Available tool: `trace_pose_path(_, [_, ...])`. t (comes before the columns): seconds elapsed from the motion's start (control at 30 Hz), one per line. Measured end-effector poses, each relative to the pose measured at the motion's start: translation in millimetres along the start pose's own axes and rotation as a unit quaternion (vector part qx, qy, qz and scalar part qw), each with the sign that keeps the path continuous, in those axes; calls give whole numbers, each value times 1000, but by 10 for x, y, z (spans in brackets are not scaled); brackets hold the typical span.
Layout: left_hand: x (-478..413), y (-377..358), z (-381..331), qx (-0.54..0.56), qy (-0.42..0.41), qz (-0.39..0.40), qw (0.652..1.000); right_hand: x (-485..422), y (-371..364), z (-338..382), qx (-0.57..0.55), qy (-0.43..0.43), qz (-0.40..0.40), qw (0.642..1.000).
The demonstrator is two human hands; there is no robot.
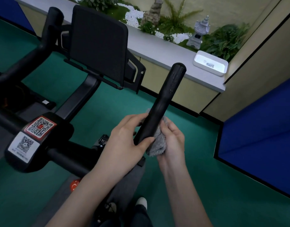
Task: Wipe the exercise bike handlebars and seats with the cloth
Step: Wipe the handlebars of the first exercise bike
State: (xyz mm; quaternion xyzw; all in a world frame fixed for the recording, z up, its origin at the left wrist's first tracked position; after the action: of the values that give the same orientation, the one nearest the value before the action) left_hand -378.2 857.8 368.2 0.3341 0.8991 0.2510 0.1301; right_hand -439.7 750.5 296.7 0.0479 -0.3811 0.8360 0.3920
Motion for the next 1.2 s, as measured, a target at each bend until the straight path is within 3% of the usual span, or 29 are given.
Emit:
trace_pose_path(0.17, [-59, -14, 73, 32, 38, 5, 999, 121, 96, 211, 49, 90, -56, 993])
trace_pose_path(0.3, [-59, -25, 112, 70, 58, 3, 996, 103, 14, 692, 162, 243, -90, 952])
trace_pose_path(0.37, [-59, -28, 138, 83, 67, 3, 994, 184, -125, 854, 269, 340, -86, 897])
trace_pose_path(0.47, [-62, -41, 159, 89, 71, 11, 993, 423, -361, 838, 421, 473, -28, 773])
trace_pose_path(0.53, [-62, -38, 148, 83, 65, 14, 994, 517, -475, 746, 488, 519, 30, 701])
trace_pose_path(0.7, [-73, -27, 136, 81, 52, 18, 995, 496, -753, 750, 612, 551, 114, 556])
trace_pose_path(0.8, [-80, -39, 161, 104, 56, 18, 993, 431, -885, 901, 654, 573, 103, 483])
trace_pose_path(0.9, [-83, -47, 178, 121, 58, 20, 991, 350, -953, 1070, 657, 586, 57, 471])
trace_pose_path(1.1, [-98, -52, 179, 147, 52, 19, 988, 408, -1010, 677, 716, 543, 174, 403])
trace_pose_path(1.2, [-104, -60, 194, 150, 56, 21, 987, 311, -1112, 859, 718, 560, 134, 390])
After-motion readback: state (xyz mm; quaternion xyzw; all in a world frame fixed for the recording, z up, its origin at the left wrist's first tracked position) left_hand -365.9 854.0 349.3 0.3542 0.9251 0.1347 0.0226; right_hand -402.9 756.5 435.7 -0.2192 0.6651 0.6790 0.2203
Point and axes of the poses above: each hand's wrist, its own x-axis away from the middle knuckle, its own y-axis out of the back of the hand, z = x × y, the point moved 9 cm from there along -x, towards the middle knuckle, and after that the axes turned 3 degrees about z, right-handed, at the moved point
